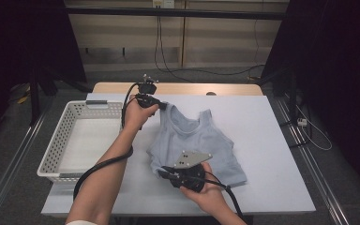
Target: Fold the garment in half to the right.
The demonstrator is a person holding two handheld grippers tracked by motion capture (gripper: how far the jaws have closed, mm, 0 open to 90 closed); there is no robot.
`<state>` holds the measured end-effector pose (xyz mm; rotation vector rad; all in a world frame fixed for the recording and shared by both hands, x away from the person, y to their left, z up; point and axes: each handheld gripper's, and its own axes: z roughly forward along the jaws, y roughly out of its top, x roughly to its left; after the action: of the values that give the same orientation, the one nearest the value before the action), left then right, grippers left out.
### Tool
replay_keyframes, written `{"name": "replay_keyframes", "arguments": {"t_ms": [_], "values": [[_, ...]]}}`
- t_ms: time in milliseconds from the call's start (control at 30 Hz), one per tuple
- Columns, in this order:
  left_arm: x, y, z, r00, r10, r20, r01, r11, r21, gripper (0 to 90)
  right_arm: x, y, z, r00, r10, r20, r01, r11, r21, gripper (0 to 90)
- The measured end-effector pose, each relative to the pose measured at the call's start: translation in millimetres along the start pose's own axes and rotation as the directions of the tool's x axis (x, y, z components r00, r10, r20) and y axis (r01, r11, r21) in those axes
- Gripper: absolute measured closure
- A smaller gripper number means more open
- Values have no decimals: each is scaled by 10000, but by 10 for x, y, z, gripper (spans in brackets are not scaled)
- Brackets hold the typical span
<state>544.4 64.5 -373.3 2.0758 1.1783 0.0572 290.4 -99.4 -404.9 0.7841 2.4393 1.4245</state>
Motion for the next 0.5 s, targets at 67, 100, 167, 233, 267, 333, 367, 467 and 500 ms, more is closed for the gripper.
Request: {"name": "replay_keyframes", "arguments": {"t_ms": [67, 100, 167, 233, 267, 333, 367, 467, 500], "values": [[6, 8, -26, 10000, -2, -1, 2, 10000, 4, 873, 6, 28, 0, 10000, -77, -18, 77, 10000, -58, 823], [7, 10, -35, 10000, -2, -14, 2, 10000, -18, 873, 12, 42, -2, 10000, -41, -11, 41, 10000, -88, 823], [12, 18, -57, 10000, 13, -19, -13, 10000, -41, 873, 15, 68, -7, 10000, -48, -40, 48, 9999, -154, 824], [13, 25, -70, 10000, 48, -42, -48, 10000, -59, 873, 19, 89, -10, 10000, -73, -47, 72, 9998, -180, 823], [14, 27, -74, 10000, 43, -38, -44, 10000, -70, 873, 23, 102, -10, 10000, -57, -56, 56, 9997, -219, 823], [16, 35, -83, 10000, 51, -60, -51, 10000, -71, 874, 26, 118, -6, 10000, -30, -87, 27, 9996, -270, 823], [19, 39, -89, 10000, 36, -53, -37, 9999, -99, 874, 29, 125, -3, 9999, -8, -108, 5, 9996, -280, 824], [28, 44, -101, 10000, 54, -66, -54, 9999, -95, 874, 35, 151, 7, 9999, -61, -100, 58, 9995, -311, 823], [30, 45, -104, 9999, 75, -77, -75, 9999, -83, 873, 39, 157, 9, 9999, -40, -105, 36, 9994, -347, 823]]}}
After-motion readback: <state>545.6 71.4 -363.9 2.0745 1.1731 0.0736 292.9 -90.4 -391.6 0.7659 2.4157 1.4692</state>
